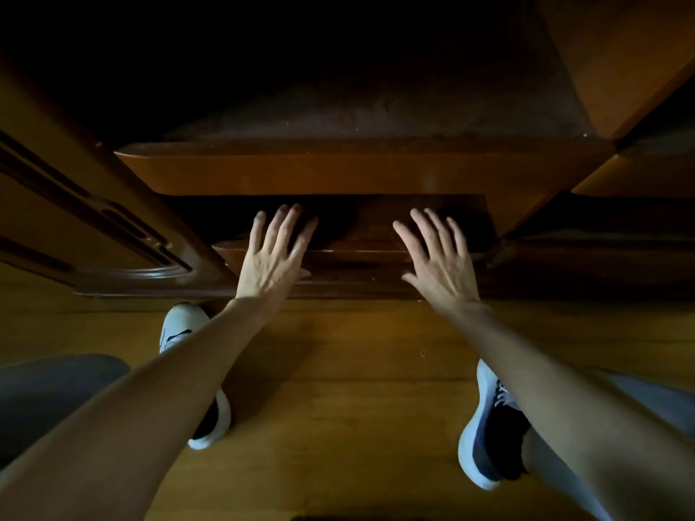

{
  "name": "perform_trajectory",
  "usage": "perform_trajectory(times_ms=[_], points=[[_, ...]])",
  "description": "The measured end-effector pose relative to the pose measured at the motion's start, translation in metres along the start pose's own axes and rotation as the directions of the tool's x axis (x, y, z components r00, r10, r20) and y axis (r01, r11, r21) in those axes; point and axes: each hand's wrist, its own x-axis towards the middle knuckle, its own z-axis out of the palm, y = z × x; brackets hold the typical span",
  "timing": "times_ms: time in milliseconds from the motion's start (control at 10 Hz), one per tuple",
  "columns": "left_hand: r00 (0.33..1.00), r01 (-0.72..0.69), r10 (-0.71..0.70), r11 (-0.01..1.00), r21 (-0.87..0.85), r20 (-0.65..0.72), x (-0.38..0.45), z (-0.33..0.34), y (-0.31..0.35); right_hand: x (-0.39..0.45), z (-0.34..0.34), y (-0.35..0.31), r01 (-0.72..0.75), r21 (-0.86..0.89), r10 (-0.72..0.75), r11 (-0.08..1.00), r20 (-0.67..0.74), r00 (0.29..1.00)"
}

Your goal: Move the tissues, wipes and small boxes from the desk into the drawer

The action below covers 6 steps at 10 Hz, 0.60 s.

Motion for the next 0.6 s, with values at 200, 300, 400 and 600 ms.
perform_trajectory(times_ms=[200, 300, 400, 600], points=[[1.0, -0.02, 0.019, 0.998, -0.065, -0.015, -0.001, -0.027, 0.012, -0.008, -0.024, -0.014, -0.073, 0.003, 0.072, 0.997, 0.106, 0.992], [0.999, -0.044, 0.042, 0.995, -0.088, -0.028, -0.004, -0.053, 0.012, -0.014, -0.053, -0.013, -0.049, 0.054, 0.041, 0.997, 0.153, 0.987], [0.998, -0.058, 0.063, 0.987, -0.151, 0.028, -0.003, -0.095, 0.008, -0.017, -0.097, -0.014, -0.036, 0.132, -0.004, 0.991, 0.292, 0.957], [0.965, 0.057, 0.045, 0.925, -0.376, 0.259, -0.009, -0.192, -0.011, -0.044, -0.205, -0.008, -0.114, 0.363, -0.035, 0.925, 0.38, 0.924]])
